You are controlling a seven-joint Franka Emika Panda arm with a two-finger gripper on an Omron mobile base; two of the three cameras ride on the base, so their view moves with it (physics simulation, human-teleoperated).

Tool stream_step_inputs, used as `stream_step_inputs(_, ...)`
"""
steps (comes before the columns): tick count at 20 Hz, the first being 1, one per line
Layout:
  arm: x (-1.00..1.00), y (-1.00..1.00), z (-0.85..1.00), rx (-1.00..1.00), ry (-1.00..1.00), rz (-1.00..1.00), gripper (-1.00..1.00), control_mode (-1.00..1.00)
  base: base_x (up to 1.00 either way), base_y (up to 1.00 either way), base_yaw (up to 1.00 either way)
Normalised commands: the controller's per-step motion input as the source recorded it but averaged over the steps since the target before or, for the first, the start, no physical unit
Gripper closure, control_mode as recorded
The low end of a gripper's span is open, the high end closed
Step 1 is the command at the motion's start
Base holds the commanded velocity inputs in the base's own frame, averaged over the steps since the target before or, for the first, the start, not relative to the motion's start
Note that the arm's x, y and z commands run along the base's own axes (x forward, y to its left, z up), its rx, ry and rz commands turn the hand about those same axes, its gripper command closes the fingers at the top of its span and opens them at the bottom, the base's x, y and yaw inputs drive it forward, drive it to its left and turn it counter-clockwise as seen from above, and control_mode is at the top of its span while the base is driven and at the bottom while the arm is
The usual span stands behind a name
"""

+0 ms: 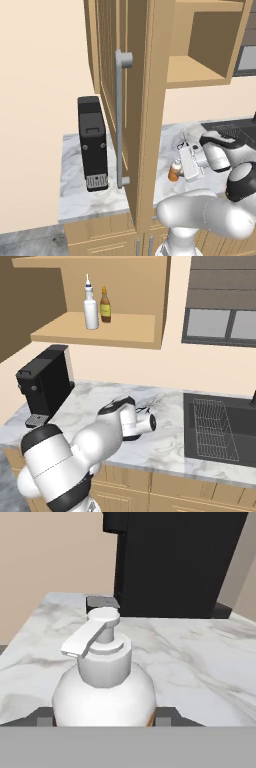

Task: Pick the spray and soap dispenser from the cabinet and place them on the counter.

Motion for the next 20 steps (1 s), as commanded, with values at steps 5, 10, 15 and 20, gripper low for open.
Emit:
stream_step_inputs(5, 0.0, 0.03, -0.08, 0.0, 0.0, 0.03, -1.0, -1.0, 0.0, 0.0, 0.0)
stream_step_inputs(10, 0.0, 0.0, -0.03, 0.0, 0.0, 0.02, -1.0, -1.0, 0.0, 0.0, 0.0)
stream_step_inputs(15, 0.0, 0.0, 0.0, -0.01, 0.0, 0.02, -1.0, -1.0, 0.0, 0.0, 0.0)
stream_step_inputs(20, 0.0, -0.18, 0.0, -0.02, 0.0, 0.0, -1.0, -1.0, 0.0, 0.0, 0.0)
